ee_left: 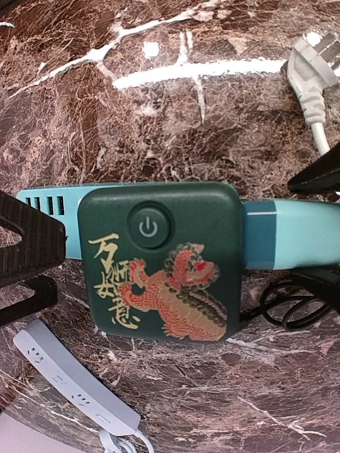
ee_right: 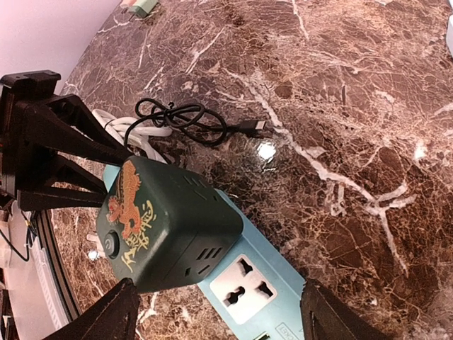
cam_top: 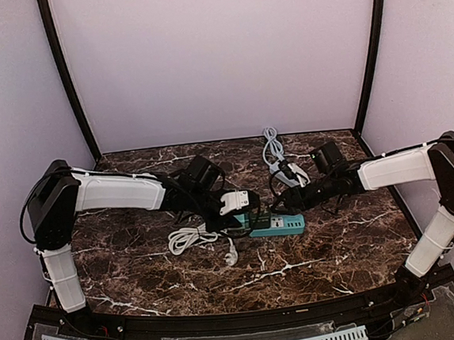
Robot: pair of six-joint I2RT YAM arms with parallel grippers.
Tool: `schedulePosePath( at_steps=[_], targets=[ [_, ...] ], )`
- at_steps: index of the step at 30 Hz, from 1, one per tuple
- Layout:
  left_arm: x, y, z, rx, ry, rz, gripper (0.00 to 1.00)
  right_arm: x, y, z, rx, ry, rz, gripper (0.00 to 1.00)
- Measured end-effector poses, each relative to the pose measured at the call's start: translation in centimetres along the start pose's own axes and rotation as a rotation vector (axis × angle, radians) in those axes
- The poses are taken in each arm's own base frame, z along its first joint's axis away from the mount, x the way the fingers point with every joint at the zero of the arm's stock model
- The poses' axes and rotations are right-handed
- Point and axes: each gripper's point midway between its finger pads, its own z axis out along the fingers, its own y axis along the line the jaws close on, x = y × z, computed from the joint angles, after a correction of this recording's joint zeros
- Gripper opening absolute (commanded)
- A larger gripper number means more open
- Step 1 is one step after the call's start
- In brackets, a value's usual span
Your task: Pull the plug off the socket
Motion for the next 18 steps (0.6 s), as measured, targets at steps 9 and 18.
schedulePosePath(
  at_steps=[9, 18],
  targets=[
    [-1.0, -2.1, 0.6, 0.005, 0.007, -0.074, 0.33, -0.7, 1.0, -0.3, -0.042, -0.026, 0.024, 0.8],
    [-1.2, -2.2, 0.9, -0.001, -0.009, -0.143, 0.35, -1.0, 3.2, 0.6, -0.128, -0.041, 0.04, 0.81]
  ],
)
